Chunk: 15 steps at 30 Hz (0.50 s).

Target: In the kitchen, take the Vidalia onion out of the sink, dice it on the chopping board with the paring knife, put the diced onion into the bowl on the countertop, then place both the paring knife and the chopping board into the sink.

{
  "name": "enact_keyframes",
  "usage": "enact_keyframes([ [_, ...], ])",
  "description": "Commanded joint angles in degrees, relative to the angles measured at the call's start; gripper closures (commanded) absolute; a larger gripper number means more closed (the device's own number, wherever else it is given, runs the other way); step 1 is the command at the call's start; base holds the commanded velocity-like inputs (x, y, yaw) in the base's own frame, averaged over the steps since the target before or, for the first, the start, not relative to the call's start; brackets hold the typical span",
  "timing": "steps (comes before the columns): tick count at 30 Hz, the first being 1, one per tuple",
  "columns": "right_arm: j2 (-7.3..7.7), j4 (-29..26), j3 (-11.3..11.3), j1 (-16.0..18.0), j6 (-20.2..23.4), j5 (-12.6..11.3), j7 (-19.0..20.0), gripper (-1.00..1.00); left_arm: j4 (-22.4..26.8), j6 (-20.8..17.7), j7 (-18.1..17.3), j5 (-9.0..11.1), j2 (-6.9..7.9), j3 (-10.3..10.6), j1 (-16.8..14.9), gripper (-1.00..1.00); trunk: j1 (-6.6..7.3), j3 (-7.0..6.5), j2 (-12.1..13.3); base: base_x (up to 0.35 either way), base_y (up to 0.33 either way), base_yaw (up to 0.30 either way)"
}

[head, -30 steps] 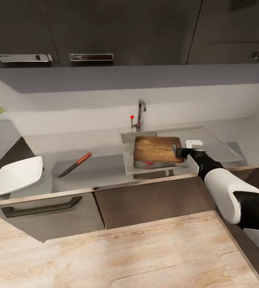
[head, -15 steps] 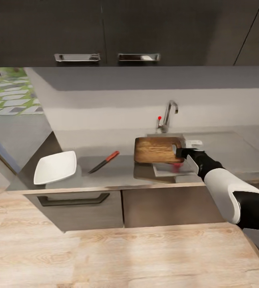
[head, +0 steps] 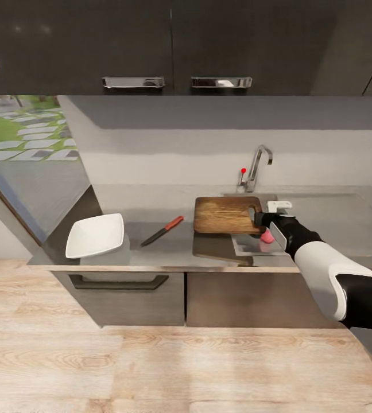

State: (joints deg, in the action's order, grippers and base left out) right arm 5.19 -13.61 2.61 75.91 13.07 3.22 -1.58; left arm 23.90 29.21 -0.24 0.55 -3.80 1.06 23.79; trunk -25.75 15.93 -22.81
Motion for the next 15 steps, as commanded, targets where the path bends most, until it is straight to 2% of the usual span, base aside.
enact_keyframes([
  [1,0.01,-0.1,0.3,0.0,0.3,0.3,0.0,1.00,0.1,0.1,0.0,0.1,0.02,0.1,0.0,-1.00,-0.03,0.09,-0.1,0.000,0.000,0.002],
  [15,0.00,0.0,0.3,-0.1,0.4,0.3,-0.1,1.00,0.0,0.1,0.0,0.1,0.00,0.1,0.0,-1.00,-0.03,1.00,-0.1,0.000,0.000,0.000],
])
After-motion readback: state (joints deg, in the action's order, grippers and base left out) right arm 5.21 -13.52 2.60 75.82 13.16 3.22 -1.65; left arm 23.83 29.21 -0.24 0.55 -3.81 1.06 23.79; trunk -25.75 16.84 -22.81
